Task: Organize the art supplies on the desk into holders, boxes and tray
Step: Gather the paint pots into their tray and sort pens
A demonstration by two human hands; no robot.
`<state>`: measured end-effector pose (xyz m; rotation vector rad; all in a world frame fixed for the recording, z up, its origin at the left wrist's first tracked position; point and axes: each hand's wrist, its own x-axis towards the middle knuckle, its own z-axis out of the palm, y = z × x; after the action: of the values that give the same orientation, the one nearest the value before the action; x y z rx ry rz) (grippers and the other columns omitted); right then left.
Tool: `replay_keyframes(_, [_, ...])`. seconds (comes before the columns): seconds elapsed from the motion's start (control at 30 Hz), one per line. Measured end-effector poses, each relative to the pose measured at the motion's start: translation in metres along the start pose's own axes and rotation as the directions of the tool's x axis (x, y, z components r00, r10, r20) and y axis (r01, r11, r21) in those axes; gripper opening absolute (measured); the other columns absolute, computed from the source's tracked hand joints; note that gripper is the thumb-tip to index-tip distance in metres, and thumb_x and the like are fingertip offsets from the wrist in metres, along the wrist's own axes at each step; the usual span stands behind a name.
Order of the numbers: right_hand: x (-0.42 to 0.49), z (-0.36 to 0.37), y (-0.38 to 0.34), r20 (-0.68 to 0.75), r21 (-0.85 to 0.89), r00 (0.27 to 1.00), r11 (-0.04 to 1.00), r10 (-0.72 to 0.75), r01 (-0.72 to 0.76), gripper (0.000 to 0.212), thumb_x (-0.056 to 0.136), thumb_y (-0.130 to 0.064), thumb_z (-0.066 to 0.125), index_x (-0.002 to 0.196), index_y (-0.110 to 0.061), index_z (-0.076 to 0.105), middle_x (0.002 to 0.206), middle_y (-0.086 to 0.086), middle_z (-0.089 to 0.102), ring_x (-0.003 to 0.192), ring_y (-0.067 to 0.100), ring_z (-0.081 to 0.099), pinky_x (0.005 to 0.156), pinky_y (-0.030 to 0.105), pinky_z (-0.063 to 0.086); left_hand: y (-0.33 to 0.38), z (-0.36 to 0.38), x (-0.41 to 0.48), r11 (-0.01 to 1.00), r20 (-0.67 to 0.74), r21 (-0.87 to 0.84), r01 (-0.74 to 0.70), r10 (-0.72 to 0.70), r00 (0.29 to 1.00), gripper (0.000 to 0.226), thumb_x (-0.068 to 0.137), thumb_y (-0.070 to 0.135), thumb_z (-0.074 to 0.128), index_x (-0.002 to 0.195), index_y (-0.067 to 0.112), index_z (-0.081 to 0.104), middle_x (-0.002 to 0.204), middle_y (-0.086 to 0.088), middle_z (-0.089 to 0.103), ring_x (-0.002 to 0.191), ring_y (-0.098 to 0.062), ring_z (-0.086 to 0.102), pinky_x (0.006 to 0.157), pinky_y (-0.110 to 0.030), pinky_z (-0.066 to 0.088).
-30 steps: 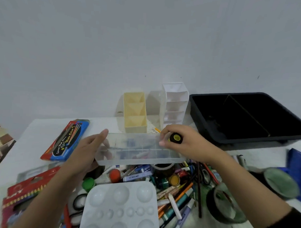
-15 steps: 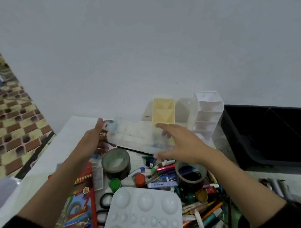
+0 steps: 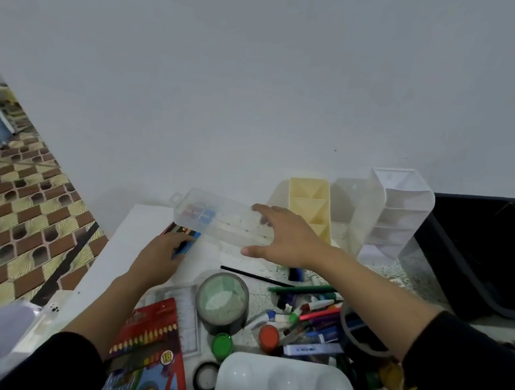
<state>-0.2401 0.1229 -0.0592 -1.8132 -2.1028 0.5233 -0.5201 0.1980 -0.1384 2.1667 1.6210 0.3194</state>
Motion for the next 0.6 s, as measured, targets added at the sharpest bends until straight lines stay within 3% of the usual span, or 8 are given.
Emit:
replay_keyframes(0.07, [0.014,0.007,-0.001,0.042,-0.055,0.999,0.998,-0.003,0.006,0.092,0.079,-0.063,0.072,0.154,-0.033,0.028,0.136,-0.006,0.053,0.131,0.018,0.044,0.110,0.043,0.034,-0.008,-0.005,0.007,0.997,-0.023,-0.061,0.057,-0.058,0.998,0.051,0.092,0.012,0.066,0.140,0.021,0.052,0.116,-0.010,0.067,0.088,-0.021,0.053,0.075,-0.031,0.040])
replay_keyframes(0.17, [0.035,0.017,-0.005,0.095,-0.102,0.995,0.995,0.005,0.004,0.090,0.080,-0.056,0.074,0.153,-0.031,0.029,0.136,-0.006,0.051,0.132,0.019,0.040,0.111,0.043,0.030,-0.022,-0.016,0.016,0.985,-0.050,-0.145,0.089,-0.098,0.994,0.047,0.087,0.016,0.074,0.129,0.021,0.054,0.102,-0.001,0.066,0.081,-0.023,0.058,0.064,-0.028,0.043])
replay_keyframes(0.3, [0.057,0.028,-0.003,0.182,-0.147,0.982,0.989,0.046,-0.019,0.089,0.078,-0.049,0.076,0.152,-0.031,0.029,0.138,-0.005,0.049,0.132,0.021,0.039,0.110,0.043,0.028,-0.044,-0.030,0.021,0.992,0.028,-0.106,0.064,-0.061,0.998,0.050,0.080,0.012,0.081,0.124,0.023,0.060,0.117,0.001,0.068,0.104,-0.022,0.062,0.083,-0.029,0.041])
replay_keyframes(0.43, [0.063,0.042,0.003,0.259,-0.261,0.964,0.965,0.063,0.007,0.090,0.080,-0.047,0.074,0.154,-0.028,0.027,0.148,0.000,0.044,0.138,0.024,0.037,0.114,0.046,0.024,-0.061,-0.031,0.024,0.997,-0.014,-0.008,0.072,-0.072,0.997,0.046,0.087,0.012,0.073,0.129,0.028,0.063,0.131,-0.005,0.064,0.110,-0.026,0.059,0.084,-0.029,0.039])
replay_keyframes(0.6, [0.065,0.052,0.012,0.349,-0.301,0.931,0.954,0.106,0.004,0.091,0.085,-0.043,0.069,0.158,-0.024,0.017,0.157,0.006,0.033,0.143,0.027,0.031,0.115,0.045,0.030,-0.051,-0.017,0.027,1.000,-0.009,0.010,0.025,-0.025,1.000,0.041,0.093,0.016,0.066,0.133,0.026,0.062,0.130,-0.002,0.063,0.112,-0.023,0.058,0.089,-0.028,0.040])
